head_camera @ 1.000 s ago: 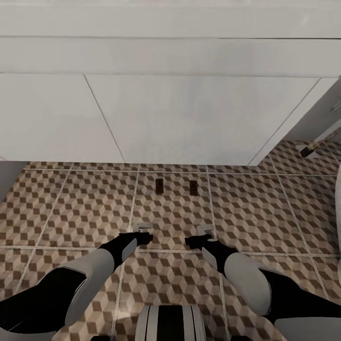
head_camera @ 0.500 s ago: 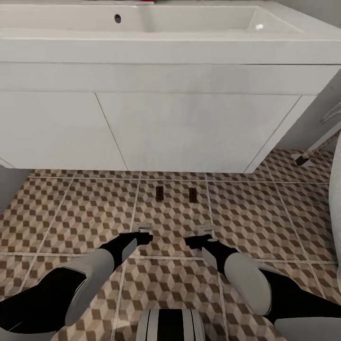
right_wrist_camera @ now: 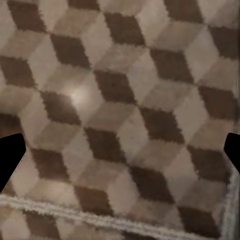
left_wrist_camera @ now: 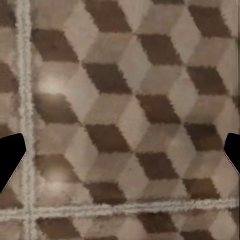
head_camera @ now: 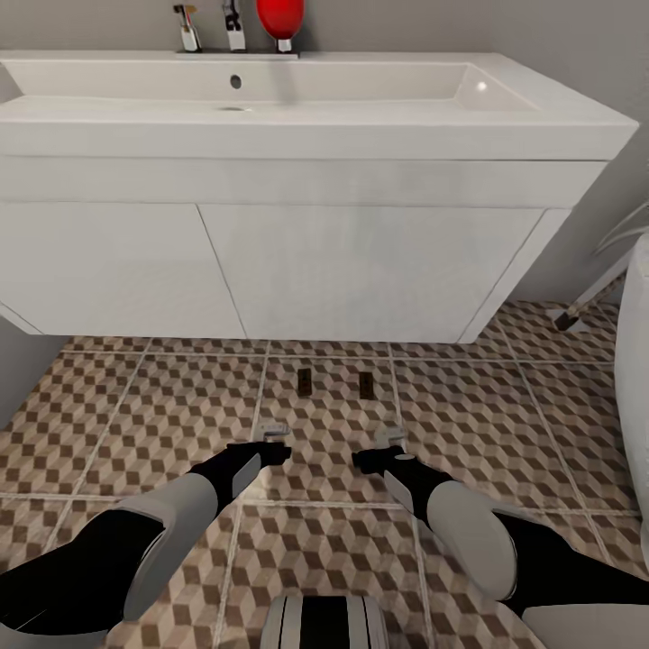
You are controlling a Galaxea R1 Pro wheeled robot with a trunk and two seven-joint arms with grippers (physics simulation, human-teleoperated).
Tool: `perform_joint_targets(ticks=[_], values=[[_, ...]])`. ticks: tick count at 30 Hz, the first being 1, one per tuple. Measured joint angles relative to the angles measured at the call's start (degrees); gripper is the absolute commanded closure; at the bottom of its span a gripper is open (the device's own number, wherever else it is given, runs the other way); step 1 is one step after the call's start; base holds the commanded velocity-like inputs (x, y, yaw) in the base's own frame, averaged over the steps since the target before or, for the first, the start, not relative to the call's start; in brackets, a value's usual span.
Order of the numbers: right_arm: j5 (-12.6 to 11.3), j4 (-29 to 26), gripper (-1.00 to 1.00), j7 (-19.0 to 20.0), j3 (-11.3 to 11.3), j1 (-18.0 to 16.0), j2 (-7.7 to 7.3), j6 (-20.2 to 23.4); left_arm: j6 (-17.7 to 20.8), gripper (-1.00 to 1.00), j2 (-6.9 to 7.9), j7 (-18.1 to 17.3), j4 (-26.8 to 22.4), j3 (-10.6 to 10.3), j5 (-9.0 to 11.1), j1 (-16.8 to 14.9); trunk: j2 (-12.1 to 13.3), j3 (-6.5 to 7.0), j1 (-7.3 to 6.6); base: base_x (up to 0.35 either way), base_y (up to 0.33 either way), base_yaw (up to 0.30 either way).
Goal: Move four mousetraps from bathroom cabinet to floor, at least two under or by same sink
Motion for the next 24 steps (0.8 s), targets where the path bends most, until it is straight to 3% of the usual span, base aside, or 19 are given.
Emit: perform_joint_targets(ticks=[9,18,24], values=[[0.00,0.00,-1.00,0.01,0.00,0.00,0.00,0.05,0.07,-1.00,0.00,0.00,0.00,0.00,-0.07,0.00,0.12,2.00,-0.23,-0.021,0.000,0.000],[0.07,0.01,-1.00,0.01,0.00,-0.03,0.00,0.17,0.52,-1.00,0.00,0.00,0.03,-0.06,-0.08,0.00,0.24,3.99,-0.43,-0.225,0.000,0.000],[0.08,0.07,-1.00,0.01,0.00,0.00,0.00,0.23,3.47,-1.00,0.00,0.05,0.01,-0.09,-0.09,0.00,0.32,5.32,-0.61,-0.146,0.000,0.000]])
